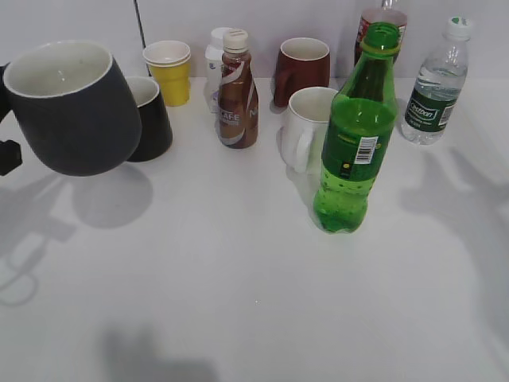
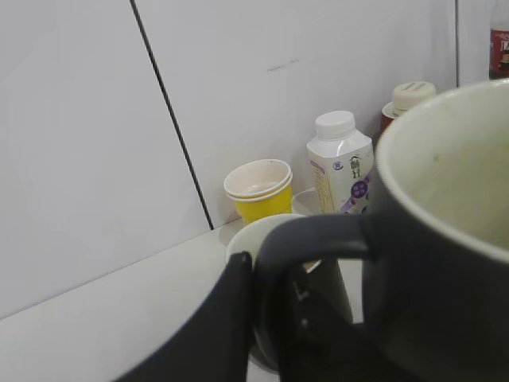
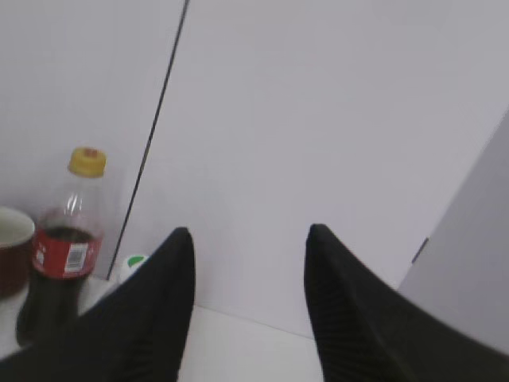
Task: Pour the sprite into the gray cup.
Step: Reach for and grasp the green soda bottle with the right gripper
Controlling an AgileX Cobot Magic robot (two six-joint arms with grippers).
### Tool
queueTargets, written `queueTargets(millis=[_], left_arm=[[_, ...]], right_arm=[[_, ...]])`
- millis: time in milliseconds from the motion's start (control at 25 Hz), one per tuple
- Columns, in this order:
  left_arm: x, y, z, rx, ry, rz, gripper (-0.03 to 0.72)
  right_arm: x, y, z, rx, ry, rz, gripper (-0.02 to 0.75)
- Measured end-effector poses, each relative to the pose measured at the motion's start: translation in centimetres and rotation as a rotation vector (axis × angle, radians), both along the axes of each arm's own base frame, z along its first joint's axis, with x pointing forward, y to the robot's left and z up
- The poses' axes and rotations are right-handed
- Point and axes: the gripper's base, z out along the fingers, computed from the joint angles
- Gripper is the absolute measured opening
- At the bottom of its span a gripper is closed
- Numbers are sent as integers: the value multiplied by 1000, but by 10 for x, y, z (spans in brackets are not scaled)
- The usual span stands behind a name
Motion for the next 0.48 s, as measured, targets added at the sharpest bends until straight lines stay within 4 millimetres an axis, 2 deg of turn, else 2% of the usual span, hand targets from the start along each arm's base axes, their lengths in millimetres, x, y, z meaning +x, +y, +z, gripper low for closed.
queueTargets(millis=[40, 120, 280, 400, 480], left_arm=[[0, 0, 0, 0, 0, 0, 50], [0, 0, 0, 0, 0, 0, 50], [0, 0, 0, 1, 0, -1, 50], [0, 0, 0, 1, 0, 0, 50], [0, 0, 0, 1, 0, 0, 50]], right_arm=[[7, 6, -5, -60, 29, 32, 329], [8, 24, -8, -143, 40, 140, 314], [3, 69, -20, -175, 75, 384, 293], [0, 89, -46, -131, 165, 471, 265], [0, 91, -71, -87, 263, 462, 258]])
